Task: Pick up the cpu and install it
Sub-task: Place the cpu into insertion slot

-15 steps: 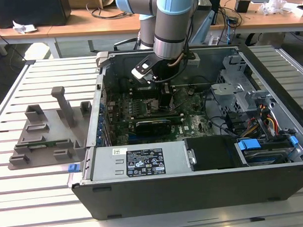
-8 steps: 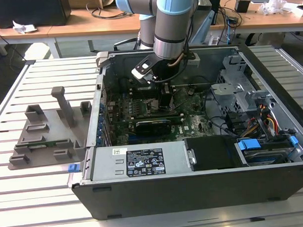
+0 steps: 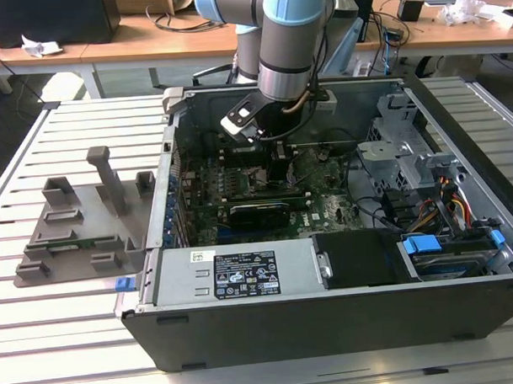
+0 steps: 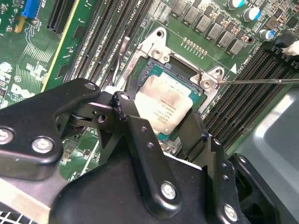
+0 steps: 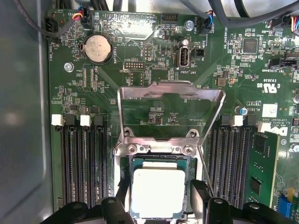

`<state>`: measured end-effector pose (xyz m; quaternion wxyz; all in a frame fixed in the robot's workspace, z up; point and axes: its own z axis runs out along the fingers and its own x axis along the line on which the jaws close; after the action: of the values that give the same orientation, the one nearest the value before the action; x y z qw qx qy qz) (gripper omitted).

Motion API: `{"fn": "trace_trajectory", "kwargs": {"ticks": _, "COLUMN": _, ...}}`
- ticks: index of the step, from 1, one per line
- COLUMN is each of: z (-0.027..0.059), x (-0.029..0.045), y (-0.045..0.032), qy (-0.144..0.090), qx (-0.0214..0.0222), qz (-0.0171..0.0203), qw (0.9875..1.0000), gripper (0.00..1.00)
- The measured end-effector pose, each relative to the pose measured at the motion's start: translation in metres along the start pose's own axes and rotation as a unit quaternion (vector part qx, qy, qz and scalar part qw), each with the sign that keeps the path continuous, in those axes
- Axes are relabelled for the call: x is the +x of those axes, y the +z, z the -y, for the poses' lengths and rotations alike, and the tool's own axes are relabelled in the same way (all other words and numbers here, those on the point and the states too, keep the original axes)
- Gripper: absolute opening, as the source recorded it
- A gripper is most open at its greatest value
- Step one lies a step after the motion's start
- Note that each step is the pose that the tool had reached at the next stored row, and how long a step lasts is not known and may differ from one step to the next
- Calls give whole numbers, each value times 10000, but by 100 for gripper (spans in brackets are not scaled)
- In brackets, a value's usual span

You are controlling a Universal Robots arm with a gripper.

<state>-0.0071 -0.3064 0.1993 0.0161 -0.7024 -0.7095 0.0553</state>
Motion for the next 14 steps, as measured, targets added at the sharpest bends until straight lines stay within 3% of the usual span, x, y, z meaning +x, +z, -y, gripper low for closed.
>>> {"fn": "trace_trajectory", "kwargs": {"ticks": 8, "z": 10, "x": -7, "y": -23, "qy": -13, "qx": -1, "qz": 3, "qw": 10000, "gripper": 62}}
{"fn": "trace_trajectory", "kwargs": {"ticks": 12, "z": 26, "x": 10, "y": -192, "qy": -14, "qx": -1, "qz": -1, "qw": 10000, "gripper": 62}}
{"fn": "trace_trajectory", "kwargs": {"ticks": 14, "z": 31, "x": 11, "y": -252, "qy": -15, "qx": -1, "qz": -2, "qw": 10000, "gripper": 53}}
